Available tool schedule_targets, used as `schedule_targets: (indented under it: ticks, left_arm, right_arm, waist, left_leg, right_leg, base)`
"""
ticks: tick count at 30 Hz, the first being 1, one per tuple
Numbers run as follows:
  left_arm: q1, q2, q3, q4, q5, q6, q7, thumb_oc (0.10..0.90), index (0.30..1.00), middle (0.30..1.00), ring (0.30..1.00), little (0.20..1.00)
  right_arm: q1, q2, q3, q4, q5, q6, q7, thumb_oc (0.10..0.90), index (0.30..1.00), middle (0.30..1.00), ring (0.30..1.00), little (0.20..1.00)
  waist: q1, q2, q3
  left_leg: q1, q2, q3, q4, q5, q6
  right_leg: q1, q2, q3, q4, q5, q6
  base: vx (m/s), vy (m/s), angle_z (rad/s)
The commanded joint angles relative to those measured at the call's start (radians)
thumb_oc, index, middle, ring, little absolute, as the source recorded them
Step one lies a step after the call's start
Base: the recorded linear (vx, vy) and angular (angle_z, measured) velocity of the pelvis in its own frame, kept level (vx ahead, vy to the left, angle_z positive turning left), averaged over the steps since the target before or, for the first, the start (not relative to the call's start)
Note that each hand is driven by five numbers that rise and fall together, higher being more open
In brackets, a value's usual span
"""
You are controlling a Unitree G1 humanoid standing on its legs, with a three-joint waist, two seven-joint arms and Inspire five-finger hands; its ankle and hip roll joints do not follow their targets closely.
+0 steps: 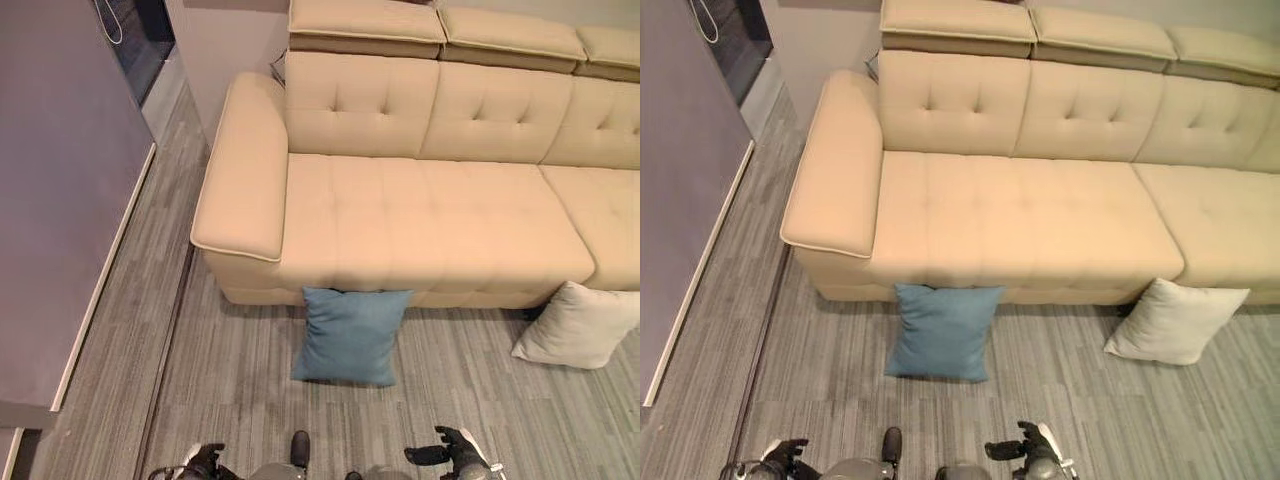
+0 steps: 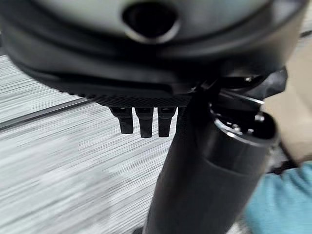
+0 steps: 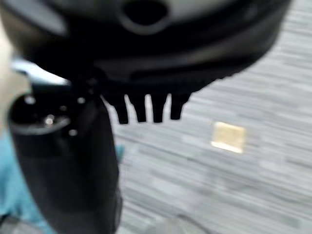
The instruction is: Pick up all the scattered cushions and arrange them neatly on the sofa.
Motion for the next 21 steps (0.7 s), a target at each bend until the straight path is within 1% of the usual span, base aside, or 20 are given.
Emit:
schedule_targets:
  ticks: [1,2,3,5,6,8,10,11,12,13,15,18,20,21]
  left_arm:
    - [-0.006,-0.006,0.025,0.008,0.005,-0.015,0.014,0.800,0.900,0.900,0.900,0.900]
    - [-0.008,-0.006,0.024,0.010,0.006,-0.016,0.015,0.800,0.900,0.900,0.900,0.900]
    - [-0.010,-0.009,0.024,0.018,0.007,-0.017,0.015,0.800,0.900,0.900,0.900,0.900]
    - [-0.011,-0.007,0.023,0.022,0.011,-0.016,0.013,0.800,0.900,0.900,0.900,0.900]
    - [-0.009,-0.006,0.026,0.029,0.015,-0.018,0.010,0.800,0.900,0.900,0.900,0.900]
    - [0.001,-0.011,0.029,0.034,0.018,-0.018,0.012,0.800,0.900,0.900,0.900,0.900]
    - [0.004,-0.018,0.030,0.034,0.015,-0.020,0.012,0.800,0.900,0.900,0.900,0.900]
    - [0.000,-0.022,0.028,0.030,0.012,-0.021,0.013,0.800,0.900,0.900,0.900,0.900]
    - [-0.001,-0.022,0.028,0.030,0.012,-0.021,0.013,0.800,0.900,0.900,0.900,0.900]
    - [-0.005,-0.026,0.023,0.024,0.010,-0.022,0.012,0.800,0.900,0.900,0.900,0.900]
    - [-0.024,-0.032,0.013,0.008,-0.007,-0.022,0.019,0.800,0.900,0.900,0.900,0.900]
    - [-0.026,-0.030,0.011,0.000,-0.017,-0.022,0.019,0.800,0.900,0.900,0.900,0.900]
    - [-0.024,-0.031,0.008,0.002,-0.017,-0.021,0.021,0.800,0.900,0.900,0.900,0.900]
    - [-0.024,-0.031,0.008,0.002,-0.017,-0.021,0.021,0.800,0.900,0.900,0.900,0.900]
  right_arm:
    - [0.000,-0.055,0.008,-0.029,-0.021,-0.010,-0.025,0.800,0.900,0.900,0.900,0.900]
    - [-0.003,-0.057,0.010,-0.028,-0.023,-0.009,-0.027,0.800,0.900,0.900,0.900,0.900]
    - [-0.010,-0.061,0.010,-0.030,-0.023,-0.006,-0.027,0.800,0.900,0.900,0.900,0.900]
    - [-0.009,-0.064,0.013,-0.031,-0.028,-0.005,-0.027,0.800,0.900,0.900,0.900,0.900]
    - [-0.005,-0.067,0.009,-0.030,-0.024,-0.007,-0.024,0.800,0.900,0.900,0.900,0.900]
    - [0.006,-0.066,0.010,-0.028,-0.023,-0.008,-0.023,0.800,0.900,0.900,0.900,0.900]
    - [0.017,-0.069,0.006,-0.026,-0.015,-0.013,-0.025,0.800,0.900,0.900,0.900,0.900]
    - [0.018,-0.073,0.002,-0.026,-0.004,-0.019,-0.029,0.800,0.900,0.900,0.900,0.900]
    - [0.017,-0.073,0.002,-0.025,-0.004,-0.019,-0.029,0.800,0.900,0.900,0.900,0.900]
    - [0.014,-0.079,0.000,-0.025,0.002,-0.021,-0.033,0.800,0.900,0.900,0.900,0.900]
    - [0.005,-0.091,0.003,-0.021,0.015,-0.022,-0.043,0.800,0.900,0.900,0.900,0.900]
    - [0.007,-0.097,0.000,-0.017,0.022,-0.020,-0.044,0.800,0.900,0.900,0.900,0.900]
    - [0.015,-0.101,-0.002,-0.010,0.027,-0.022,-0.046,0.800,0.900,0.900,0.900,0.900]
    - [0.015,-0.101,-0.002,-0.010,0.028,-0.022,-0.046,0.800,0.900,0.900,0.900,0.900]
  waist:
    - [0.003,0.019,0.004]
    - [0.000,0.019,0.003]
    - [-0.013,0.017,0.007]
    - [-0.018,0.019,0.011]
    - [-0.024,0.014,0.008]
    - [-0.023,0.004,-0.002]
    - [-0.023,0.000,-0.011]
    - [-0.022,-0.006,-0.004]
    - [-0.023,-0.006,-0.004]
    - [-0.023,-0.010,0.008]
    - [-0.014,-0.018,0.039]
    - [-0.011,-0.021,0.045]
    - [-0.009,-0.024,0.043]
    - [-0.009,-0.025,0.043]
  left_leg:
    - [-0.033,0.024,-0.078,0.120,-0.146,-0.044]
    - [-0.023,0.022,-0.079,0.117,-0.152,-0.045]
    - [0.005,0.022,-0.088,0.111,-0.167,-0.050]
    - [0.023,0.025,-0.092,0.106,-0.176,-0.055]
    - [0.037,0.024,-0.100,0.106,-0.187,-0.061]
    - [0.050,0.026,-0.099,0.114,-0.204,-0.072]
    - [0.042,0.040,-0.098,0.141,-0.212,-0.097]
    - [0.002,0.061,-0.085,0.219,-0.194,-0.128]
    - [-0.001,0.061,-0.086,0.224,-0.196,-0.128]
    - [-0.048,0.071,-0.078,0.298,-0.177,-0.139]
    - [-0.148,0.084,-0.062,0.440,-0.133,-0.143]
    - [-0.179,0.093,-0.059,0.464,-0.134,-0.140]
    - [-0.198,0.088,-0.062,0.405,-0.156,-0.140]
    - [-0.197,0.087,-0.062,0.403,-0.156,-0.140]
  right_leg:
    - [0.070,0.027,-0.059,-0.269,0.149,-0.039]
    - [0.057,0.024,-0.066,-0.304,0.153,-0.045]
    - [0.025,0.022,-0.064,-0.372,0.181,-0.043]
    - [0.016,0.021,-0.065,-0.398,0.191,-0.042]
    - [0.029,0.026,-0.059,-0.428,0.191,-0.038]
    - [0.059,0.030,-0.058,-0.472,0.190,-0.045]
    - [0.097,0.042,-0.060,-0.507,0.183,-0.060]
    - [0.129,0.048,-0.065,-0.532,0.176,-0.077]
    - [0.129,0.049,-0.066,-0.533,0.177,-0.077]
    - [0.140,0.048,-0.068,-0.544,0.175,-0.086]
    - [0.162,0.056,-0.075,-0.562,0.169,-0.114]
    - [0.168,0.062,-0.077,-0.569,0.160,-0.123]
    - [0.179,0.066,-0.077,-0.582,0.149,-0.119]
    - [0.180,0.066,-0.077,-0.582,0.149,-0.118]
  base:
    - [0.18,-0.058,-0.03]
    - [0.24,-0.111,-0.15]
    - [0.19,-0.091,-0.09]
    - [0.16,-0.098,-0.10]
    - [0.20,-0.141,-0.03]
    - [0.20,-0.158,0.08]
    - [0.16,-0.227,0.11]
    - [0.10,-0.212,0.46]
    - [0.05,-0.206,0.73]
    - [-0.03,-0.111,0.62]
    - [-0.01,-0.196,0.19]
    - [0.04,-0.080,0.03]
    - [0.10,-0.048,0.02]
    - [0.07,-0.013,0.07]
